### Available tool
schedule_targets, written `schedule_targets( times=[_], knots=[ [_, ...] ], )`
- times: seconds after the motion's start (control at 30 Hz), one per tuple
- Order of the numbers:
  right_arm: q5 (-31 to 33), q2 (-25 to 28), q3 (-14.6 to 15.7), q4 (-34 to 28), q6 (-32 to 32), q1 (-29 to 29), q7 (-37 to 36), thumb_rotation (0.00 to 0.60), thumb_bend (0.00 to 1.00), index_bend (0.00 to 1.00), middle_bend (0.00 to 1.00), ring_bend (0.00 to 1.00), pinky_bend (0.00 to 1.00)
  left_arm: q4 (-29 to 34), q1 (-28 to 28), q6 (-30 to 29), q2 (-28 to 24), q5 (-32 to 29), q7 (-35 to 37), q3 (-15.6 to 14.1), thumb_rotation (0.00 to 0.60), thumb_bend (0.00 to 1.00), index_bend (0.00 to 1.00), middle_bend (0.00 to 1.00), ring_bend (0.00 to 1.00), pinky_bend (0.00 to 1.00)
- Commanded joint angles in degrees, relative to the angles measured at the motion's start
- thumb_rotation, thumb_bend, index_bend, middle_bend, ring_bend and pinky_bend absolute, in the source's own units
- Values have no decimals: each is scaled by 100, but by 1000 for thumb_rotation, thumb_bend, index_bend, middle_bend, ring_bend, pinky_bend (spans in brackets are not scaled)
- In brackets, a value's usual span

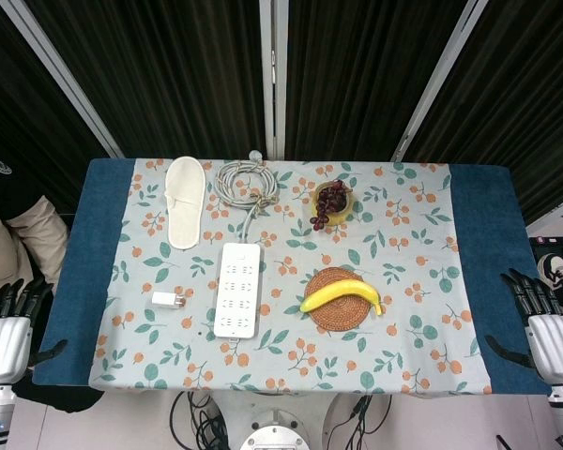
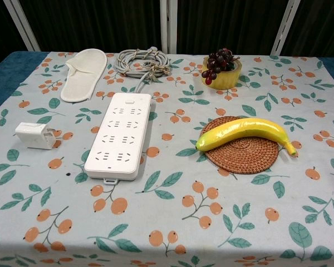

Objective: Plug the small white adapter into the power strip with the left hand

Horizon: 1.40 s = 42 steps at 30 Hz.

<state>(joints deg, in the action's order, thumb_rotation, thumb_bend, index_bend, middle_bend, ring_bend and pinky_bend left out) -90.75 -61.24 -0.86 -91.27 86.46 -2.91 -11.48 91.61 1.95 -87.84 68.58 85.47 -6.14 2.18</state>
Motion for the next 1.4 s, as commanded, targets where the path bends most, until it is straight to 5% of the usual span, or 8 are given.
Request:
schedule_targets(
  times=[0.03,0.47,0.93,1.4],
  knots=[
    [37,-9,-27,-35,-76,-50,44,600,124,0,0,0,0,-28,14,44,24,-31,12,1,600,93,144,78,0,0],
    [-32,16,-86,-61,183,17,24,600,125,0,0,0,0,-236,327,212,217,120,325,175,600,93,144,78,0,0],
    [-226,102,-93,-169,411,61,96,600,127,0,0,0,0,-1536,1692,1856,1085,-81,1151,554,600,161,144,78,0,0],
    [-94,80,-121,-259,253,11,215,600,131,0,0,0,0,-2339,2183,2434,1803,-250,1391,451,600,150,144,78,0,0]
  ],
)
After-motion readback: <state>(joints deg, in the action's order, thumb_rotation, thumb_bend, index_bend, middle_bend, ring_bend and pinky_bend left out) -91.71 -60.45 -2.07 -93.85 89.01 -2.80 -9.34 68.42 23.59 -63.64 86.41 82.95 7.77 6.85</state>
